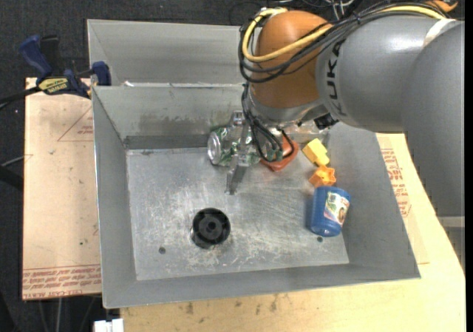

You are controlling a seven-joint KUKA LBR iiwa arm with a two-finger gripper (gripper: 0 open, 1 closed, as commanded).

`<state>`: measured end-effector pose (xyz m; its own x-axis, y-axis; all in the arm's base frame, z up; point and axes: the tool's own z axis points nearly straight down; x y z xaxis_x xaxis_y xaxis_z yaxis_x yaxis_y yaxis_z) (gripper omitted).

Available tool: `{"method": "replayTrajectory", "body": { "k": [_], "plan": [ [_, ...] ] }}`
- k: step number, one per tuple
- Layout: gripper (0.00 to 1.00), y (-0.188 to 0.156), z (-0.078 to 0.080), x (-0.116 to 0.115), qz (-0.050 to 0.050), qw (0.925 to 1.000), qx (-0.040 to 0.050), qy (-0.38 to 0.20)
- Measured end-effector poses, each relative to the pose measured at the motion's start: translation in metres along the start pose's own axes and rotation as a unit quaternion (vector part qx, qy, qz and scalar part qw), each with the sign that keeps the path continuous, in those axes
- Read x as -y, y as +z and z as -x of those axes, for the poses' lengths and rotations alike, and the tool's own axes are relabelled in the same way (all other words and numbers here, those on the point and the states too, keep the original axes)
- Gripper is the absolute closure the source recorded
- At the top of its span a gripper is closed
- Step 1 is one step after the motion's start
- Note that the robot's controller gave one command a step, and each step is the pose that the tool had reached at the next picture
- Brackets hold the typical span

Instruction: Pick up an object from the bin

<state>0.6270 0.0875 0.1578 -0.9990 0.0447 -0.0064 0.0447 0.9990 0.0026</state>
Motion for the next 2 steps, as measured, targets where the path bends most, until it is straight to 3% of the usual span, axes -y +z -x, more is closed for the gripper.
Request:
{"method": "replayTrajectory", "body": {
  "k": [1,2],
  "plan": [
    [0.00,0.000,0.015,0.064,-0.001,0.9993,-0.0022,0.037],
    [0.00,0.013,0.016,0.051,-0.001,0.9989,-0.0025,0.047]
  ]
}}
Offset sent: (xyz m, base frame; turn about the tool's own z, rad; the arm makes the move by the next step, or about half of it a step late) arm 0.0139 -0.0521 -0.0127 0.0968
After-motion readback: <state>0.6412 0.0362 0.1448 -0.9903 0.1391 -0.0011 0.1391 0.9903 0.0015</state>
